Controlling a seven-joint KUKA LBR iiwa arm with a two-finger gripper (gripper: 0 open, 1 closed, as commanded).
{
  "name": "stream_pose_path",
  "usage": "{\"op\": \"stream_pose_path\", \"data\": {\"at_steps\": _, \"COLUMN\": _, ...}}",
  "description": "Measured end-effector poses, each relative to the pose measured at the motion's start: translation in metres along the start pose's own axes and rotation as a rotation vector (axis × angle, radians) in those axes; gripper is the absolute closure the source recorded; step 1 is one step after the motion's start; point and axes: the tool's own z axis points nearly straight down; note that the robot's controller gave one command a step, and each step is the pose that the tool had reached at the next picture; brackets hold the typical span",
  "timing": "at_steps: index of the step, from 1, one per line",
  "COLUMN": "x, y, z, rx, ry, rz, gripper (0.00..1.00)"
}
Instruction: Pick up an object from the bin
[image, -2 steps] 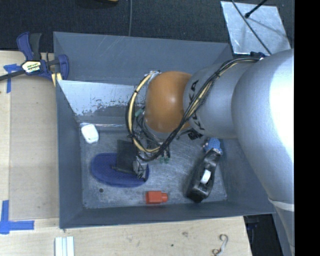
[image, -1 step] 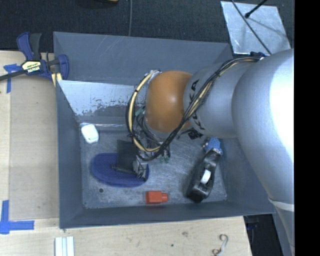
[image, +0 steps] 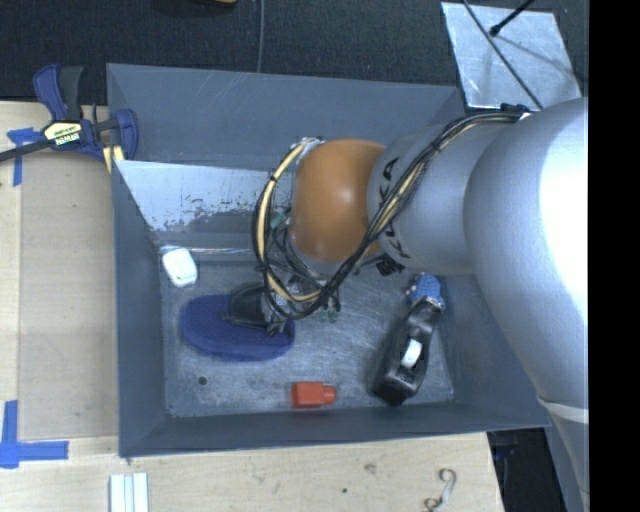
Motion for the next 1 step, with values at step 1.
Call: {"op": "stream_pose_path", "data": {"at_steps": 1, "x": -0.0019, "y": -0.0003, "z": -0.0074, "rx": 0.0, "ry": 0.0, "rz": 0.002, "gripper": 1.0}}
